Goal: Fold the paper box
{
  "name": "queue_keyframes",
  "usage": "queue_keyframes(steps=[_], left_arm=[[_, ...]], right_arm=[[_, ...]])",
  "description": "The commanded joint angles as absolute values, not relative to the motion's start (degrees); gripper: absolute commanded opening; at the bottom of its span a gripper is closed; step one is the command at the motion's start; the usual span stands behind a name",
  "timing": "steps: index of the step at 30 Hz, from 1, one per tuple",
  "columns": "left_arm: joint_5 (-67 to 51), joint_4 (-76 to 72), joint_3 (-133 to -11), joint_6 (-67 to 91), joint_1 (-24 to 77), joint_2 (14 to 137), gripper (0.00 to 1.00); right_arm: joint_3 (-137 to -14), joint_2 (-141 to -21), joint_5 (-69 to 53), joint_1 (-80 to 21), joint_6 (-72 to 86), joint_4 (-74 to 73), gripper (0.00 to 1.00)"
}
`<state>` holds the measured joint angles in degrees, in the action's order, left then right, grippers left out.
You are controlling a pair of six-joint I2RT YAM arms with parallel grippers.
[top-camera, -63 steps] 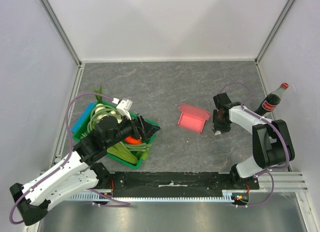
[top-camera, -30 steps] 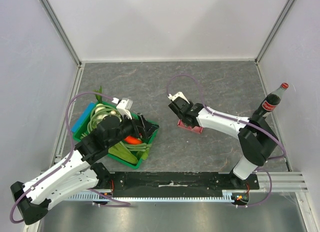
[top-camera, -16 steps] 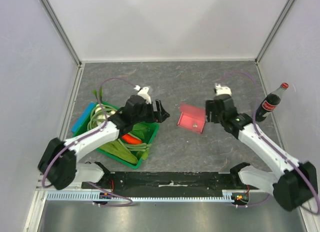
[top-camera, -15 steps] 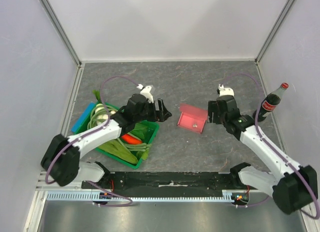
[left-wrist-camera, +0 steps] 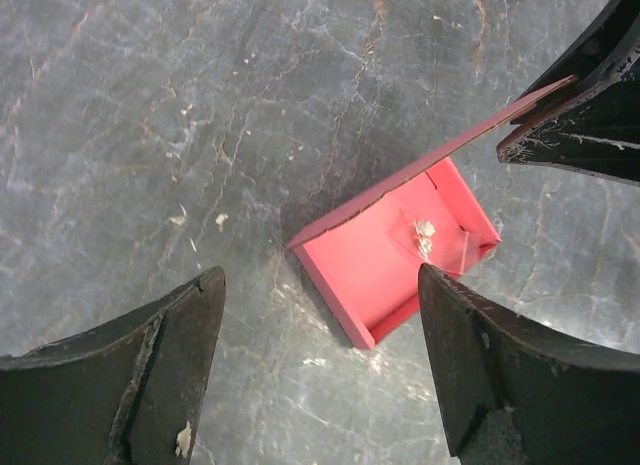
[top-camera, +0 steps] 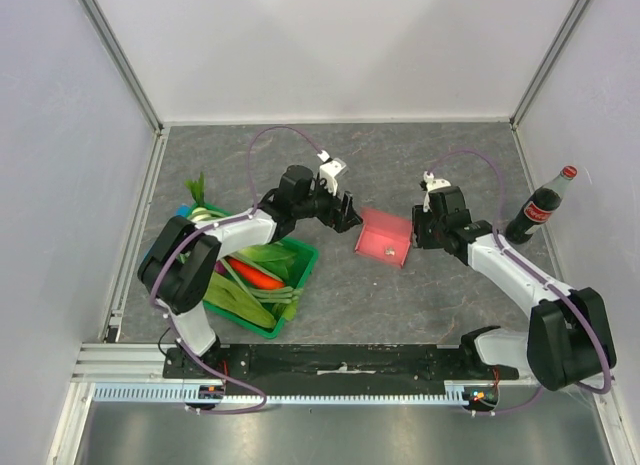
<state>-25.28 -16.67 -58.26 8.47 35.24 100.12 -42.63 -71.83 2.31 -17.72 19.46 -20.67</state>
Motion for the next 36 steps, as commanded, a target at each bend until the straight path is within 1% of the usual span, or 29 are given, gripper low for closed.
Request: queue_keyframes(steps=[1,6,7,10,14,15,16,19,22,23,24,25,26,28,29,30,31,32,34,36], left_arm=[[-30.49,-18.28,-63.62,-3.07,35.24,103.35,0.83],[-32.25,-19.51,-64.68,-5.18,35.33,106.60,0.79],[-32.26,-19.86,-65.21,-5.19,35.33,106.96,0.76],[-33.13,-21.61,-65.04,-5.45,35.33,108.10,0.70],[-34.19,-23.47,-64.86,-5.36,35.59,109.16,0.64],[-34.19,-23.47,-64.86,-5.36,35.86,109.25,0.59],[-33.93,-23.29,-64.86,-5.62,36.03,109.25,0.56],[-31.03,-23.38,-63.90,-5.80,36.91,108.55,0.48],[-25.24,-23.38,-62.85,-4.22,37.88,107.06,0.36],[-21.14,-23.81,-62.41,-3.44,38.14,106.53,0.31],[-19.96,-23.73,-61.53,-1.95,38.41,106.09,0.28],[-19.78,-24.25,-60.57,-1.59,38.50,105.39,0.26],[-15.86,-26.00,-59.60,-0.80,38.67,103.99,0.25],[-15.12,-26.63,-57.84,1.75,38.85,102.84,0.21],[-13.03,-26.89,-57.57,3.06,38.93,102.14,0.18],[-13.36,-26.37,-57.31,4.12,39.20,101.78,0.13],[-12.49,-26.89,-56.78,4.57,39.72,101.26,0.11],[-8.39,-27.68,-56.08,5.18,40.34,100.64,0.09],[-6.43,-28.21,-55.46,6.76,41.83,99.67,0.03],[-1.25,-28.39,-55.46,7.99,43.67,99.23,0.02]], right_arm=[[-44.30,-73.56,1.67,-17.49,17.84,-14.86,0.46],[-42.81,-73.74,1.41,-17.49,17.58,-12.31,0.43],[-42.72,-74.00,1.41,-17.49,17.67,-11.78,0.41],[-42.63,-74.36,1.05,-17.49,17.75,-11.17,0.34],[-42.54,-74.44,1.32,-17.40,17.23,-10.90,0.30],[-42.54,-74.44,1.06,-17.49,17.14,-10.90,0.28],[-42.45,-74.44,0.88,-17.49,17.14,-10.38,0.24],[-41.75,-74.27,0.35,-17.58,17.14,-8.71,0.18],[-41.49,-74.62,0.18,-17.67,17.75,-7.74,0.12],[-41.14,-74.53,0.35,-17.93,17.93,-7.47,0.11],[-40.87,-74.53,0.44,-18.10,18.28,-6.51,0.07],[-40.52,-74.27,0.87,-18.45,18.46,-6.16,0.06],[-40.17,-74.18,1.31,-18.72,18.46,-5.80,0.05],[-39.99,-74.01,2.02,-19.51,18.63,-5.10,0.04],[-39.90,-73.83,3.50,-19.95,18.72,-4.92,0.03],[-39.73,-73.39,4.56,-20.47,18.89,-4.23,0.01],[-39.73,-73.30,5.35,-21.96,19.51,-3.96,0.01],[-39.81,-73.04,7.80,-22.76,20.21,-3.87,0.00],[-39.81,-72.69,9.57,-25.47,21.88,-2.90,0.00],[-39.90,-72.07,14.66,-27.85,24.43,-2.46,0.00]])
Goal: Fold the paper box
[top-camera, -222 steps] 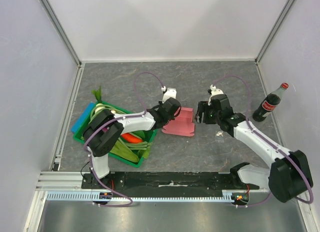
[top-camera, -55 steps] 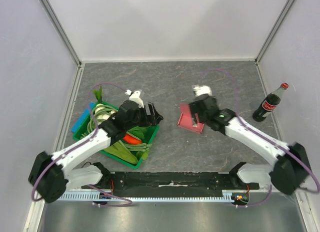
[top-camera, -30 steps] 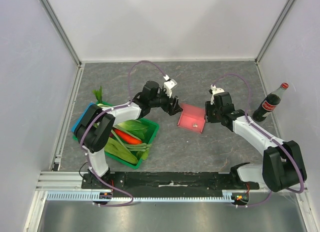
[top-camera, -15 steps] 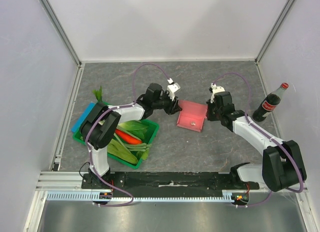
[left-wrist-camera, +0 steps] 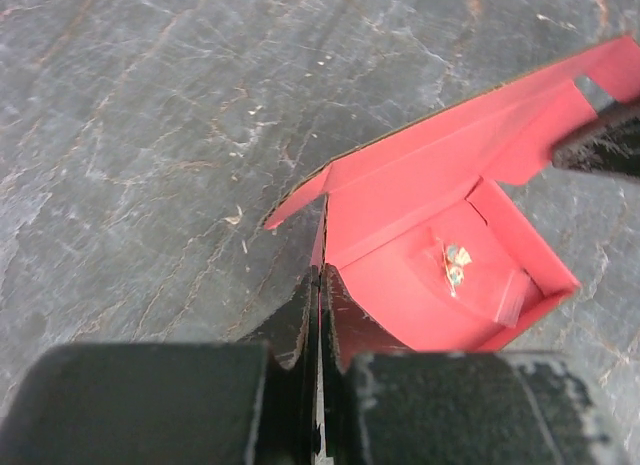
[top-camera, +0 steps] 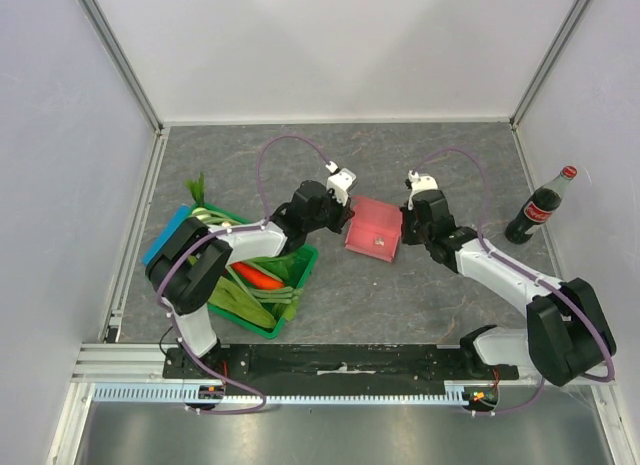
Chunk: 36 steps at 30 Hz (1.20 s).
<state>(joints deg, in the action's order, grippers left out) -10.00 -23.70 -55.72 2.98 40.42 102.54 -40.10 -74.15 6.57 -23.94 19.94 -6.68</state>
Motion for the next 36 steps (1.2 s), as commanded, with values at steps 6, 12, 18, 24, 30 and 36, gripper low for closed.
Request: queue_keyframes(steps=[6,12,18,24,30,36], left_arm=[[17.12,-30.31,-55.81,11.95,49.48,100.54,0.02],[28.74,-36.73,-54.49,13.01,51.94,103.80,0.02],[29.80,-42.89,-53.09,12.04,51.94,105.99,0.02],[29.01,-52.53,-48.08,11.16,51.94,106.96,0.02],[27.51,-55.54,-45.00,10.11,51.94,107.75,0.02],[26.72,-57.39,-41.84,10.63,51.94,108.10,0.02]], right_arm=[[-39.73,-72.77,26.34,-32.52,31.46,-0.88,0.00],[-37.10,-74.09,34.79,-35.06,34.19,7.00,0.00],[-36.30,-77.43,39.72,-36.56,34.63,12.82,0.00],[-32.35,-77.78,44.11,-39.89,35.86,18.63,0.00],[-30.32,-80.42,47.89,-42.80,37.53,22.49,0.00],[-28.74,-82.53,50.18,-44.56,37.79,25.75,0.00]])
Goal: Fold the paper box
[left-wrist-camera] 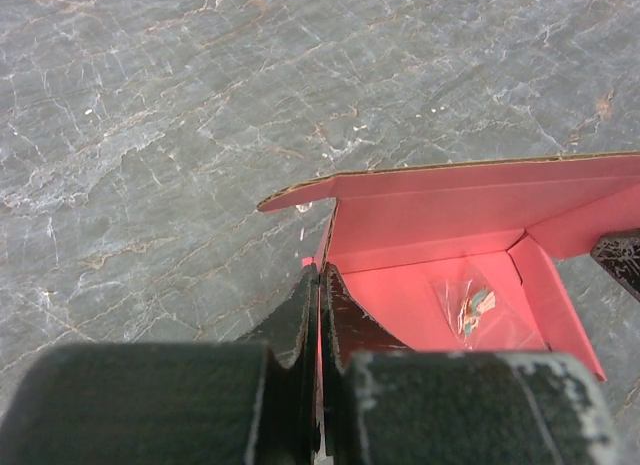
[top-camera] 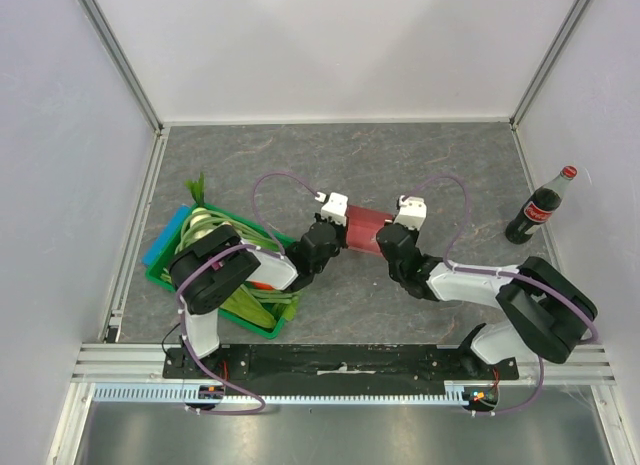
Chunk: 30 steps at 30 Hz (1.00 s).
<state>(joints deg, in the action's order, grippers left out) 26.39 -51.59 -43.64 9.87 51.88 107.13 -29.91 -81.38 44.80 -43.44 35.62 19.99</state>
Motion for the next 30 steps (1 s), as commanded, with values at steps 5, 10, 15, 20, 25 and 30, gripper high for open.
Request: queue_keyframes(steps=[5,10,15,20,25,30], left_arm=[[26.02,-58.62,-40.34,12.74,52.38,108.72,0.02],[27.06,-54.51,-42.44,14.14,54.66,108.55,0.02],[29.09,-44.83,-45.70,16.78,55.99,107.59,0.02],[27.51,-44.21,-45.70,17.75,56.34,107.58,0.02],[27.51,-43.86,-45.97,17.58,56.95,108.19,0.02],[28.83,-43.86,-44.48,16.88,57.04,108.37,0.02]], right_arm=[[-28.39,-83.76,53.43,-46.40,37.97,26.20,0.00],[-26.46,-84.63,54.40,-48.16,39.63,27.33,0.00],[-26.72,-85.52,55.64,-50.01,40.43,27.25,0.00],[-28.65,-84.55,55.11,-50.19,41.83,24.44,0.00],[-30.06,-85.87,53.27,-50.19,44.03,23.12,0.00],[-28.49,-86.57,52.65,-50.19,44.12,24.26,0.00]])
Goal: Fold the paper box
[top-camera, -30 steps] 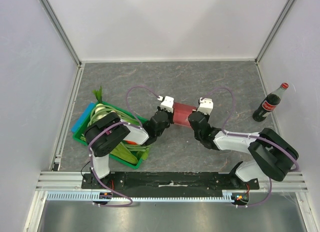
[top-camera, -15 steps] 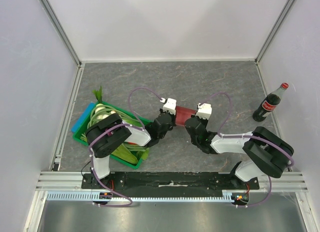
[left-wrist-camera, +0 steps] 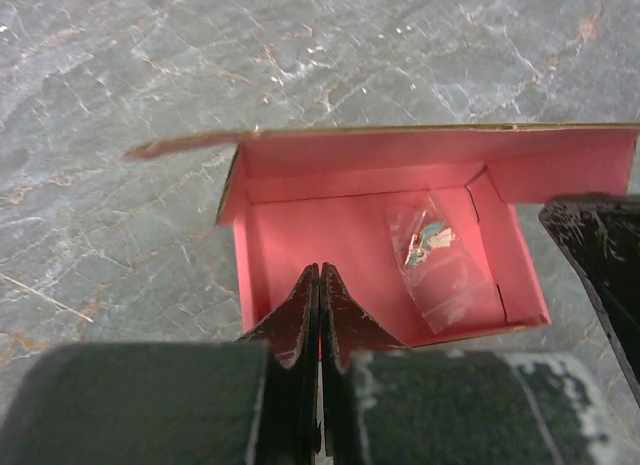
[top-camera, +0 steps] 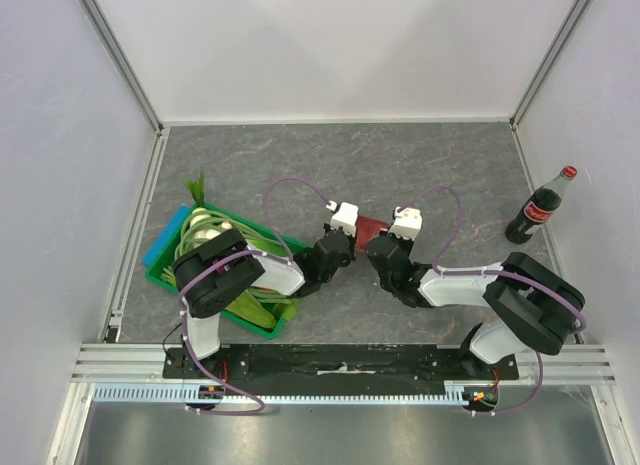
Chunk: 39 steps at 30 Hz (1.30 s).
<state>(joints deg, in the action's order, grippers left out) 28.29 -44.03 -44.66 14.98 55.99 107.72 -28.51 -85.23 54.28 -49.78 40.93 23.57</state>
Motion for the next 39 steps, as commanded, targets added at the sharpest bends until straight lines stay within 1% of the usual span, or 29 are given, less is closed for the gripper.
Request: queue_keyframes(steps=[1,4,8,11,12,13,15,16,18,19,23,24,26,29,31,32,33,35,36,37,38,39], left_arm=[[29.26,-44.12,-43.60,16.79,57.04,108.46,0.02],[29.27,-45.35,-42.46,16.79,57.04,109.16,0.02],[26.82,-45.44,-41.75,16.26,57.22,108.81,0.02],[21.81,-40.53,-41.66,16.26,57.22,104.34,0.02],[20.49,-38.78,-41.49,16.43,57.22,101.28,0.06],[19.87,-37.11,-40.44,17.39,57.22,99.16,0.21],[17.25,-37.61,-38.24,18.36,57.22,95.73,0.36],[16.10,-37.01,-36.58,18.54,57.13,92.15,0.45],[14.77,-35.34,-35.34,19.33,57.13,88.61,0.50],[14.16,-33.77,-33.94,20.90,56.78,84.85,0.51],[9.41,-34.19,-28.66,25.13,55.46,74.66,0.56],[8.10,-33.32,-28.39,27.31,54.85,73.40,0.57],[6.34,-29.99,-28.82,30.04,51.25,71.12,0.62],[-2.69,-28.04,-31.28,35.24,44.92,71.89,0.70],[-5.35,-25.85,-35.40,37.44,41.76,73.90,0.77],[-8.32,-23.40,-38.99,37.88,40.79,76.44,0.78],[-8.61,-22.51,-40.24,38.40,39.39,77.16,0.83],[-10.09,-21.97,-42.70,37.11,38.24,78.31,0.83],[-11.15,-22.23,-43.76,34.13,37.80,79.35,0.79],[-11.60,-20.76,-45.07,29.93,37.88,79.97,0.74],[-11.25,-19.35,-47.26,21.79,38.05,80.68,0.67],[-10.38,-16.20,-48.07,18.84,38.14,81.73,0.62]], right_arm=[[-27.78,-86.49,52.56,-50.19,44.12,24.78,0.00],[-25.05,-86.83,51.42,-50.27,43.77,28.91,0.00],[-24.52,-87.36,51.06,-50.27,42.37,29.62,0.00],[-24.43,-86.14,51.85,-50.19,38.95,29.62,0.00],[-24.69,-85.35,52.29,-50.27,37.54,29.62,0.00],[-24.78,-84.99,52.47,-50.27,36.31,29.53,0.00],[-25.40,-83.77,52.03,-49.75,32.81,29.18,0.00],[-25.66,-83.32,51.25,-49.66,32.00,28.22,0.00],[-25.58,-82.01,50.54,-49.13,28.59,28.47,0.00],[-25.66,-81.74,50.19,-48.87,27.69,27.69,0.00],[-25.66,-79.63,48.52,-47.03,25.14,26.28,0.00],[-25.32,-78.67,47.99,-46.76,24.79,26.45,0.00],[-24.87,-78.57,46.33,-46.32,22.95,27.68,0.00],[-25.05,-80.15,44.22,-45.27,22.15,28.65,0.00],[-24.87,-81.30,43.16,-44.74,22.06,29.88,0.00],[-24.53,-81.99,41.94,-44.39,21.97,30.49,0.00],[-24.52,-82.26,41.58,-44.21,21.97,31.11,0.00],[-24.78,-82.62,40.35,-43.42,22.15,30.85,0.00],[-24.87,-82.53,39.73,-42.90,22.06,30.50,0.00],[-24.96,-82.36,38.60,-42.72,22.06,30.15,0.00],[-25.83,-81.92,37.37,-41.58,22.06,29.36,0.00],[-26.62,-81.74,33.44,-40.79,22.23,26.40,0.00]])
